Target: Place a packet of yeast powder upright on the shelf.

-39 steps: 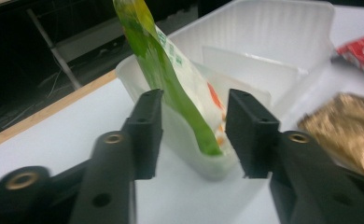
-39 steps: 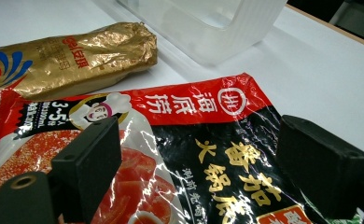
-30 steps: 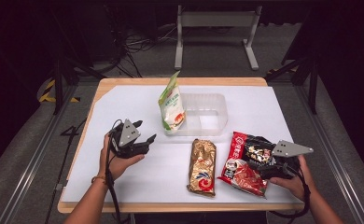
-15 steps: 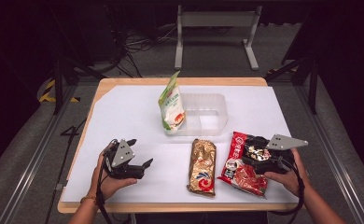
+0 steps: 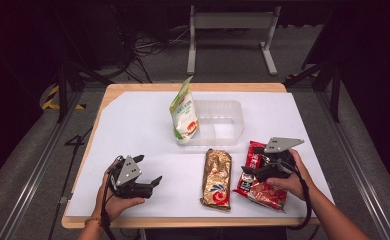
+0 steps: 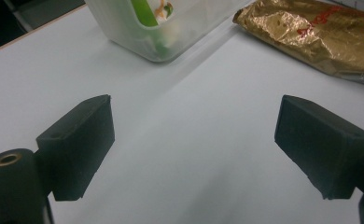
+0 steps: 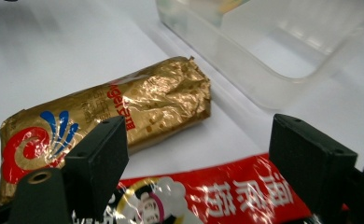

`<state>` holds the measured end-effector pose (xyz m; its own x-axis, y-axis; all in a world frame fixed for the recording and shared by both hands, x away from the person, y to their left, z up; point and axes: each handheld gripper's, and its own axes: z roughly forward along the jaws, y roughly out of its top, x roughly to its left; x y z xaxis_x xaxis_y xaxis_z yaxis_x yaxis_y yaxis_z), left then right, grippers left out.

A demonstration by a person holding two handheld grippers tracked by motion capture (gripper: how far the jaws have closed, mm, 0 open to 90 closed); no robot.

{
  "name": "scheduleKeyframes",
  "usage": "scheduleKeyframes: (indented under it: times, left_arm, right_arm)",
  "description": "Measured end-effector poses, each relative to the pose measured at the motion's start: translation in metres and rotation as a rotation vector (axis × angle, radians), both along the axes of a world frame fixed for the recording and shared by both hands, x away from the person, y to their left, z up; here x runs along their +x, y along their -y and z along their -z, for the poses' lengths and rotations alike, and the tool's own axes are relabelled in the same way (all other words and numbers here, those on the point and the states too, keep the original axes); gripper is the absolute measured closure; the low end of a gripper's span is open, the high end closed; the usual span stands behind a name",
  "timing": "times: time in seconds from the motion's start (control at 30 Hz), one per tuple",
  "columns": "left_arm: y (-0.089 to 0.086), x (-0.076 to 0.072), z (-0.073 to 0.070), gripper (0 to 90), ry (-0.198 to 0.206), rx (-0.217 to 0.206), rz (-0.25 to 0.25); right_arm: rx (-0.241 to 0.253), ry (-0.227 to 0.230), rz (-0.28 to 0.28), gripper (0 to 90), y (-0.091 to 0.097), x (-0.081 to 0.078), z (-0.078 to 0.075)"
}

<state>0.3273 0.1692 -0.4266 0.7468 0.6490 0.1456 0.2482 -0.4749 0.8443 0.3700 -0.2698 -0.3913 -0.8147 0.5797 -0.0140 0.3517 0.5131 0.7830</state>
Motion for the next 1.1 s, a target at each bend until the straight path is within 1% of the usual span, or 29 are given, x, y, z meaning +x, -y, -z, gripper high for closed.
scheduleKeyframes:
  times: [0.07, 0.1, 0.17, 0.3, 0.33, 0.43, 0.5, 0.57, 0.63, 0.67, 0.7, 0.73, 0.83, 0.9, 0.93, 0.97, 1.0, 1.03, 1.1]
  left_arm:
    - [0.001, 0.000, 0.001, 12.7, 0.007, 0.013, 0.005]
    - [0.002, -0.001, 0.001, 12.7, 0.002, 0.010, 0.006]
    - [0.003, -0.001, 0.002, 12.7, -0.001, 0.004, 0.008]
    - [0.004, -0.001, 0.003, 12.6, -0.001, 0.016, 0.015]
    - [0.004, -0.001, 0.003, 12.6, -0.001, 0.017, 0.016]
    - [0.004, -0.001, 0.003, 12.6, 0.000, 0.017, 0.017]
    - [0.004, -0.001, 0.003, 12.6, 0.001, 0.017, 0.021]
    - [0.005, -0.001, 0.003, 12.6, 0.003, 0.025, 0.022]
    - [0.005, -0.002, 0.004, 12.6, 0.002, 0.029, 0.024]
    - [0.005, -0.002, 0.004, 12.6, 0.002, 0.029, 0.024]
    - [0.006, -0.002, 0.004, 12.6, 0.000, 0.031, 0.028]
    - [0.007, -0.002, 0.004, 12.6, 0.002, 0.031, 0.030]
    - [0.007, -0.002, 0.005, 12.6, -0.002, 0.034, 0.038]
    - [0.008, -0.002, 0.005, 12.6, -0.002, 0.036, 0.039]
    - [0.008, -0.001, 0.005, 12.6, -0.001, 0.043, 0.043]
    - [0.008, -0.001, 0.005, 12.6, -0.002, 0.044, 0.046]
    - [0.008, -0.001, 0.005, 12.6, -0.001, 0.041, 0.048]
    - [0.008, -0.001, 0.005, 12.6, -0.001, 0.043, 0.047]
    - [0.008, -0.001, 0.005, 12.6, -0.001, 0.046, 0.050]
  right_arm:
    - [0.001, -0.025, -0.022, 20.3, -0.007, 0.006, 0.002]
    - [0.000, -0.042, -0.032, 20.4, -0.011, 0.009, 0.004]
    - [-0.001, -0.056, -0.036, 20.4, -0.017, 0.015, 0.007]
    - [-0.013, -0.109, -0.047, 20.4, -0.029, 0.024, 0.013]
    - [-0.018, -0.132, -0.050, 20.3, -0.032, 0.027, 0.014]
    - [-0.031, -0.148, -0.055, 20.1, -0.039, 0.031, 0.015]
    - [-0.040, -0.175, -0.052, 19.9, -0.044, 0.037, 0.016]
    - [-0.050, -0.183, -0.049, 19.9, -0.048, 0.041, 0.017]
    - [-0.060, -0.211, -0.047, 19.1, -0.051, 0.045, 0.019]
    - [-0.060, -0.211, -0.047, 19.1, -0.051, 0.045, 0.019]
    - [-0.064, -0.224, -0.047, 19.1, -0.053, 0.046, 0.020]
    - [-0.084, -0.234, -0.042, 18.9, -0.058, 0.049, 0.022]
    - [-0.102, -0.254, -0.032, 18.9, -0.061, 0.055, 0.022]
    - [-0.107, -0.260, -0.041, 19.0, -0.063, 0.057, 0.022]
    - [-0.113, -0.280, -0.047, 18.9, -0.065, 0.058, 0.022]
    - [-0.138, -0.294, -0.052, 18.9, -0.067, 0.061, 0.023]
    - [-0.149, -0.307, -0.055, 18.5, -0.069, 0.061, 0.024]
    - [-0.151, -0.336, -0.077, 17.8, -0.071, 0.064, 0.026]
    - [-0.159, -0.351, -0.075, 16.7, -0.074, 0.066, 0.027]
